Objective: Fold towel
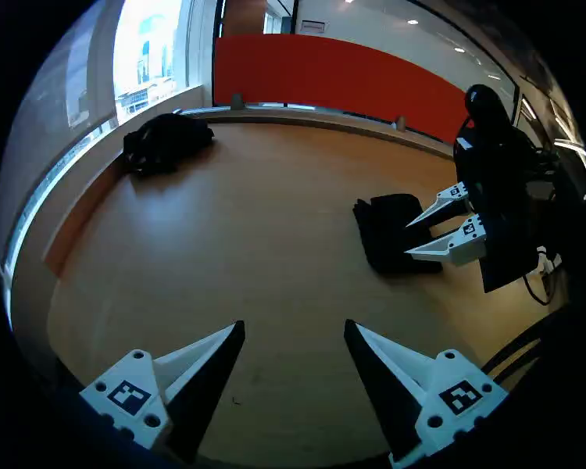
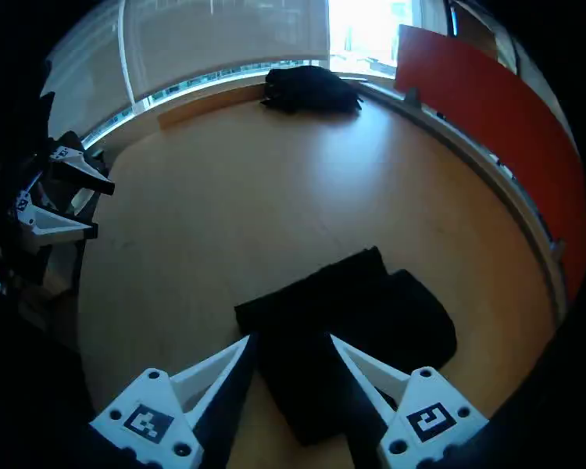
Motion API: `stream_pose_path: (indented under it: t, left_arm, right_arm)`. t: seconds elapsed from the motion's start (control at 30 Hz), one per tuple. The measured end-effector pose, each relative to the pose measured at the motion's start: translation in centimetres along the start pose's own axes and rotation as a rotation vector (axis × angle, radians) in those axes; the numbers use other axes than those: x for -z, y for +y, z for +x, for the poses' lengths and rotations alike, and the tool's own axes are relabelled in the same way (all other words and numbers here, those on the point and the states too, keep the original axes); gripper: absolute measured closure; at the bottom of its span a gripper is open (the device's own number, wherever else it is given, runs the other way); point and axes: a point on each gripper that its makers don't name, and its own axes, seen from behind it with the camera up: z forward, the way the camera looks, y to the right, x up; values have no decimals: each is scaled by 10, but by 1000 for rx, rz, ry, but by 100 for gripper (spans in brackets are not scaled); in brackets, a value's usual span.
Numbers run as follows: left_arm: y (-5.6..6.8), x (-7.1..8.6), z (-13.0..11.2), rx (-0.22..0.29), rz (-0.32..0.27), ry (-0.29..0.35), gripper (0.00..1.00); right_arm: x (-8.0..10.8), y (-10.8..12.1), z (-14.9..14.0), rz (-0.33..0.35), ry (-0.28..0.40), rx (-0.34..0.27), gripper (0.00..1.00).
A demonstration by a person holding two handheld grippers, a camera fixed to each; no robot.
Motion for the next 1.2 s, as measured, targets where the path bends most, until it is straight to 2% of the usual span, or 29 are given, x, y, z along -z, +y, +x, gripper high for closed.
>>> stream_pose_path:
  t: [0.37, 0.9, 1.2]
  left_arm:
    - [4, -3, 2, -7, -6, -4, 6]
    - [9, -7, 6, -30, -20, -5, 6]
    - [12, -9, 7, -40, -28, -7, 6]
  right_arm:
    - [11, 4, -16, -33, 4, -42, 38]
    - [38, 11, -66, -103, -31, -115, 38]
    - [41, 13, -81, -121, -43, -140, 38]
